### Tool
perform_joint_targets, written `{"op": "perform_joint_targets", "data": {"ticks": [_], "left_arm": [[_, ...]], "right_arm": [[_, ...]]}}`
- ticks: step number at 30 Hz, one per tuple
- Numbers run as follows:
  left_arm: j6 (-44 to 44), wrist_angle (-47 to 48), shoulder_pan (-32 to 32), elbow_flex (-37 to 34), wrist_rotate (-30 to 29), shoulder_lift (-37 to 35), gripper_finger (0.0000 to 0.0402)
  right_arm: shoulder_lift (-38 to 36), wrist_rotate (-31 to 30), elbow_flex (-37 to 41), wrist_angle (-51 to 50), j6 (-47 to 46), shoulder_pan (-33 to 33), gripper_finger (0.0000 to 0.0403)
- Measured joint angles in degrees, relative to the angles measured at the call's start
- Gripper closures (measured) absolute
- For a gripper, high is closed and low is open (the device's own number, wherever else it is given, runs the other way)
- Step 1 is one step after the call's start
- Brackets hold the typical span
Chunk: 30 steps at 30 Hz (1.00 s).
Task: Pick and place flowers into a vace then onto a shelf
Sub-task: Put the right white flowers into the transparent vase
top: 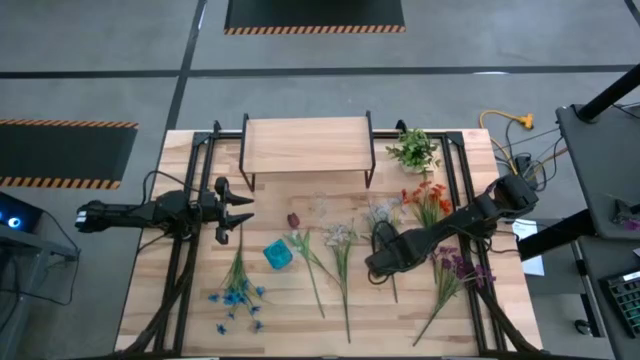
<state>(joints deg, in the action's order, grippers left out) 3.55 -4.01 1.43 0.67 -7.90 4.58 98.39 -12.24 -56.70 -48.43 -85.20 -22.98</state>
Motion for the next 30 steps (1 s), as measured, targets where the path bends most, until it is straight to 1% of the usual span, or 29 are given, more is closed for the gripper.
{"op": "perform_joint_targets", "data": {"ticks": [5,11,19,23,30], "left_arm": [[0.0,0.0,0.0,0.0,0.0,0.0,0.0227],[0.0,-0.02,0.0,0.0,0.0,0.0,0.0227],[0.0,-0.02,-0.02,0.0,0.01,0.0,0.0227],[0.0,-0.02,-0.02,0.0,0.0,0.0,0.0227],[0.0,-0.02,-0.02,0.0,0.0,0.0,0.0227]], "right_arm": [[0.02,0.04,1.72,4.31,1.51,0.22,0.0211],[0.04,0.17,3.62,4.31,0.23,0.28,0.0214],[0.04,0.19,3.9,4.71,1.18,0.3,0.0231],[0.04,0.2,3.91,4.71,1.49,0.33,0.025],[0.04,0.25,3.94,4.48,1.85,0.73,0.0304]]}}
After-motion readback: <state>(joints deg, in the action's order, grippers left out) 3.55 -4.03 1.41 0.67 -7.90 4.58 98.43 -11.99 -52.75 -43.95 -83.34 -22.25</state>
